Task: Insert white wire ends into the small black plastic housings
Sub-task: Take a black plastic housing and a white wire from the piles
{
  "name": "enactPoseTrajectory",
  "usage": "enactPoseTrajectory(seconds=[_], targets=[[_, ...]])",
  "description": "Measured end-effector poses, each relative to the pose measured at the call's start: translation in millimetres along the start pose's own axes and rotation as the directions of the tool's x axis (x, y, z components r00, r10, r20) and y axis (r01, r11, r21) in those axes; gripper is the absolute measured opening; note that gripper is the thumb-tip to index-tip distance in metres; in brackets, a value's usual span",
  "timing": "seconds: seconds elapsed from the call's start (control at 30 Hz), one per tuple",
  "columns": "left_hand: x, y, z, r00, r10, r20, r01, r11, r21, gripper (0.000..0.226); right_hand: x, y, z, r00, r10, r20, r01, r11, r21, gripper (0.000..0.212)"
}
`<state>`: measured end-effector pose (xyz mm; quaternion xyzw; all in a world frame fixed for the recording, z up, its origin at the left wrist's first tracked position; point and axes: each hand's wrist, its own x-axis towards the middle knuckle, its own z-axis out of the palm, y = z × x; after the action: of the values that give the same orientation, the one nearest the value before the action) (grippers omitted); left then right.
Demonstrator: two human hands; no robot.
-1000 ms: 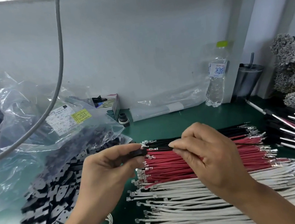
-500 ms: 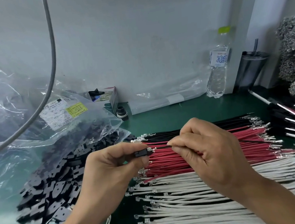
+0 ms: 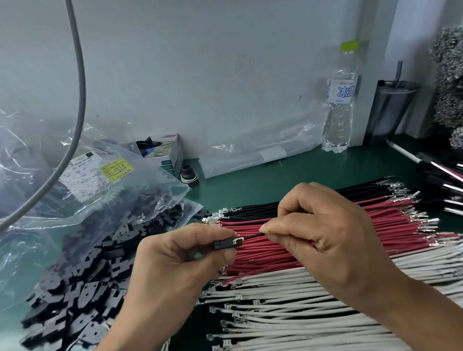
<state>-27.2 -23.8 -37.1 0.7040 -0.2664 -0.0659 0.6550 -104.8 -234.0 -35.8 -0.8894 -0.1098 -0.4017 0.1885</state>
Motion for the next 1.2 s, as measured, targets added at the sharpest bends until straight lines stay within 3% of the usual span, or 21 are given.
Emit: enactPoseTrajectory(seconds=[0.23,0.4,0.8,1.2], targets=[[1,-4,0,0.999,0.043,-0.004,-0.043,0.998,0.052,0.025,-2,1,3,0.991,0.107,0.087,-0.119,0.981,0.153,0.016],[1,-5,2,0.993,0.116,-0.001,-0.112,0.961,0.254,0.031,-3,-7,9,0.992,0.066,0.104,-0.074,0.994,0.076,0.015],[-1,-3,3,1.0,0.026,-0.001,-0.026,0.996,0.088,0.024,-5,-7,11,0.99,0.097,0.097,-0.104,0.992,0.07,0.017],[-1,-3,1,0.996,0.085,-0.006,-0.083,0.988,0.129,0.019,-3,-15,19,0.997,0.027,0.076,-0.03,0.999,0.042,0.025]])
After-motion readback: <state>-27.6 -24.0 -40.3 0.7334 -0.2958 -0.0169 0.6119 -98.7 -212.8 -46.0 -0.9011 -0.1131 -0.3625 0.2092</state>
